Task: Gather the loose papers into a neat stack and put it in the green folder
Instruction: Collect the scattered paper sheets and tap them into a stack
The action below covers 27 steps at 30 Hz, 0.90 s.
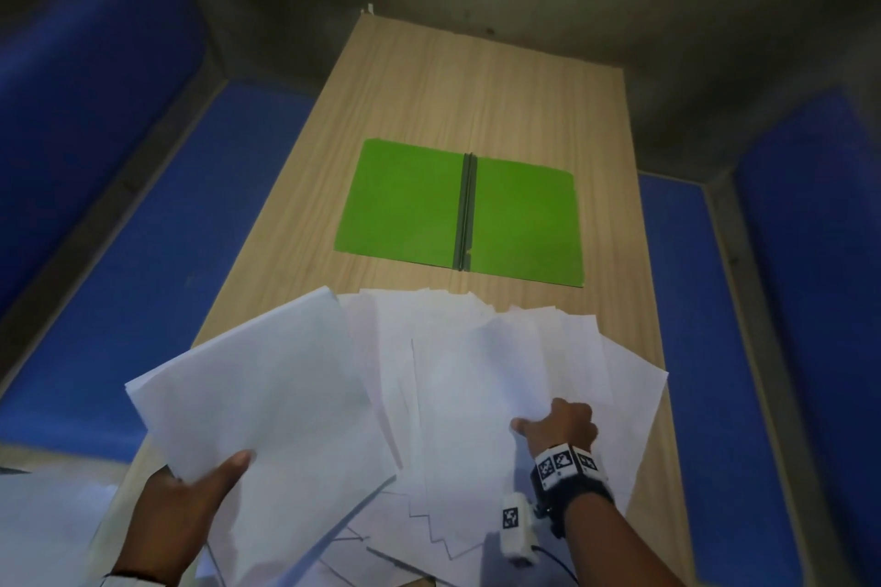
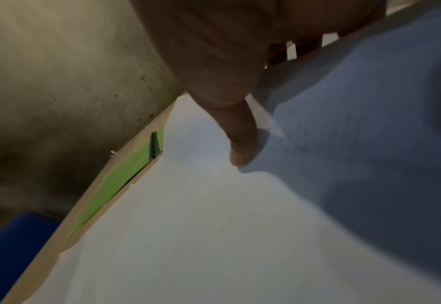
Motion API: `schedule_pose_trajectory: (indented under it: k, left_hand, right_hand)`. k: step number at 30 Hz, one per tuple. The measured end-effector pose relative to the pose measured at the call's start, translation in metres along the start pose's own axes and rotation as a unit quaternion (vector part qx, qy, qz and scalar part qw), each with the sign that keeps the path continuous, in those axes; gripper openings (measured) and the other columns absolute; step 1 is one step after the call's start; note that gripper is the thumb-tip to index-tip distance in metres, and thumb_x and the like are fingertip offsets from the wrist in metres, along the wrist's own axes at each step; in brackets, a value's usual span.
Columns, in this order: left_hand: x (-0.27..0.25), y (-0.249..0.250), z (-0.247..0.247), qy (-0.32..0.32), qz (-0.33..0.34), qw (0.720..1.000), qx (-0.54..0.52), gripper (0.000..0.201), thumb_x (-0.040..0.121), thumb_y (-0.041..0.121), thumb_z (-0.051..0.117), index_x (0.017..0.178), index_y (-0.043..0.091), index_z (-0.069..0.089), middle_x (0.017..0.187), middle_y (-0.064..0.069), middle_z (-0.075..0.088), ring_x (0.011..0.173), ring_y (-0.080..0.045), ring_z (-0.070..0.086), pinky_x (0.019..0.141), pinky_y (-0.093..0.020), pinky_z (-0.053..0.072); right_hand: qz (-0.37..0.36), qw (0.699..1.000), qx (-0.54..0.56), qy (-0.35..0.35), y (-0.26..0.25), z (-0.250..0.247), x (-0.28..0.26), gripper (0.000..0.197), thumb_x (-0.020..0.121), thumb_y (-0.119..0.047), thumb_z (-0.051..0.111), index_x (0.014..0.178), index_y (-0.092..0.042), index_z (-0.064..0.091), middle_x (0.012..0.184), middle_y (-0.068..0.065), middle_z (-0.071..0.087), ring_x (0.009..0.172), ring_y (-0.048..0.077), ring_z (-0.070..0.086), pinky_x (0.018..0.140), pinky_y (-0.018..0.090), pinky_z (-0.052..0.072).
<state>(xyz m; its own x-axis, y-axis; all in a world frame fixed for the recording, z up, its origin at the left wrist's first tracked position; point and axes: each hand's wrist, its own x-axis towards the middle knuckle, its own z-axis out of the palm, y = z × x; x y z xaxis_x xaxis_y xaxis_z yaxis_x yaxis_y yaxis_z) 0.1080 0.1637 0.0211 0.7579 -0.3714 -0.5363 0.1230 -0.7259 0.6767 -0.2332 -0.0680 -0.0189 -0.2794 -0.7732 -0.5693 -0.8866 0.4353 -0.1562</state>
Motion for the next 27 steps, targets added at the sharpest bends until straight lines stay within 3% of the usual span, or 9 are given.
schedule_pose_trajectory:
  k: [2, 6, 9, 13, 16, 21, 22, 24, 27]
  left_hand:
    - [0.003, -0.003, 0.004, -0.009, 0.003, 1.0, 0.004, 0.06, 0.065, 0.038, 0.088, 0.113, 0.008, 0.066, 0.104, -0.015, 0.07, 0.092, -0.034, 0.064, 0.09, -0.05, 0.052]
    - [0.004, -0.001, 0.008, -0.02, 0.012, 1.0, 0.008, 0.051, 0.069, 0.035, 0.086, 0.108, 0.008, 0.067, 0.103, -0.015, 0.071, 0.092, -0.035, 0.064, 0.088, -0.047, 0.051]
    - [0.002, 0.002, 0.008, -0.022, 0.018, 1.0, 0.01, 0.051, 0.07, 0.034, 0.086, 0.109, 0.009, 0.066, 0.103, -0.015, 0.069, 0.093, -0.035, 0.063, 0.088, -0.046, 0.051]
    - [0.001, 0.001, 0.004, -0.021, 0.012, 1.0, 0.01, 0.051, 0.069, 0.035, 0.086, 0.108, 0.011, 0.065, 0.102, -0.015, 0.069, 0.092, -0.035, 0.063, 0.087, -0.046, 0.051]
    - [0.001, -0.004, 0.003, -0.025, 0.012, 1.0, 0.01, 0.054, 0.063, 0.041, 0.088, 0.103, 0.011, 0.068, 0.097, -0.012, 0.072, 0.088, -0.032, 0.065, 0.084, -0.046, 0.053]
    - [-0.001, -0.003, 0.007, -0.034, 0.009, 0.999, 0.01, 0.04, 0.07, 0.032, 0.086, 0.099, 0.011, 0.068, 0.097, -0.015, 0.072, 0.087, -0.033, 0.064, 0.084, -0.046, 0.052]
    - [-0.002, 0.0, 0.008, -0.035, 0.01, 0.999, 0.009, 0.037, 0.071, 0.03, 0.085, 0.097, 0.011, 0.068, 0.095, -0.015, 0.071, 0.085, -0.033, 0.064, 0.081, -0.045, 0.052]
    - [-0.006, 0.004, 0.01, -0.034, 0.013, 0.999, 0.015, 0.033, 0.074, 0.027, 0.083, 0.096, 0.009, 0.066, 0.093, -0.016, 0.069, 0.083, -0.034, 0.062, 0.077, -0.041, 0.048]
    - [-0.009, 0.009, 0.012, -0.036, 0.012, 0.999, 0.026, 0.036, 0.076, 0.029, 0.081, 0.101, 0.011, 0.062, 0.096, -0.015, 0.066, 0.086, -0.034, 0.059, 0.078, -0.04, 0.045]
  right_hand:
    - [0.006, 0.999, 0.048, -0.005, -0.001, 0.005, -0.001, 0.071, 0.068, -0.032, 0.083, 0.125, -0.005, 0.051, 0.128, 0.017, 0.045, 0.115, 0.036, 0.05, 0.086, 0.039, 0.049]
    - [-0.009, 0.985, 0.172, -0.017, 0.003, 0.017, -0.002, 0.063, 0.071, 0.006, 0.073, 0.123, -0.008, 0.04, 0.114, 0.016, 0.056, 0.082, 0.023, 0.054, 0.073, 0.028, 0.046]
    - [-0.009, 0.981, 0.191, -0.009, 0.003, 0.009, 0.001, 0.082, 0.072, 0.002, 0.075, 0.141, -0.01, 0.032, 0.127, 0.018, 0.054, 0.095, 0.027, 0.057, 0.083, 0.03, 0.048]
    - [0.047, 0.986, 0.156, 0.028, 0.01, -0.011, 0.02, 0.093, 0.068, -0.011, 0.082, 0.143, -0.007, 0.029, 0.134, 0.022, 0.053, 0.117, 0.036, 0.057, 0.098, 0.042, 0.048]
    - [0.056, 0.99, 0.125, 0.021, 0.018, -0.017, 0.033, 0.081, 0.061, -0.015, 0.084, 0.131, -0.003, 0.046, 0.121, 0.019, 0.061, 0.107, 0.036, 0.062, 0.09, 0.045, 0.053]
    - [0.068, 0.996, 0.049, 0.007, 0.021, -0.019, 0.043, 0.074, 0.055, -0.031, 0.083, 0.12, -0.008, 0.055, 0.122, 0.014, 0.054, 0.111, 0.034, 0.055, 0.087, 0.037, 0.049]
    - [0.05, 0.996, 0.073, -0.003, 0.022, -0.019, 0.043, 0.066, 0.058, -0.027, 0.083, 0.116, -0.005, 0.057, 0.118, 0.014, 0.058, 0.104, 0.033, 0.058, 0.083, 0.033, 0.05]
    - [0.008, 0.993, 0.116, -0.011, 0.028, -0.022, 0.042, 0.033, 0.066, -0.016, 0.08, 0.089, -0.003, 0.06, 0.093, 0.012, 0.064, 0.078, 0.027, 0.059, 0.068, 0.026, 0.046]
    - [-0.052, 0.984, 0.172, 0.001, 0.046, -0.03, 0.044, 0.032, 0.069, -0.01, 0.079, 0.067, -0.01, 0.047, 0.07, 0.004, 0.051, 0.063, 0.02, 0.048, 0.059, 0.025, 0.037]
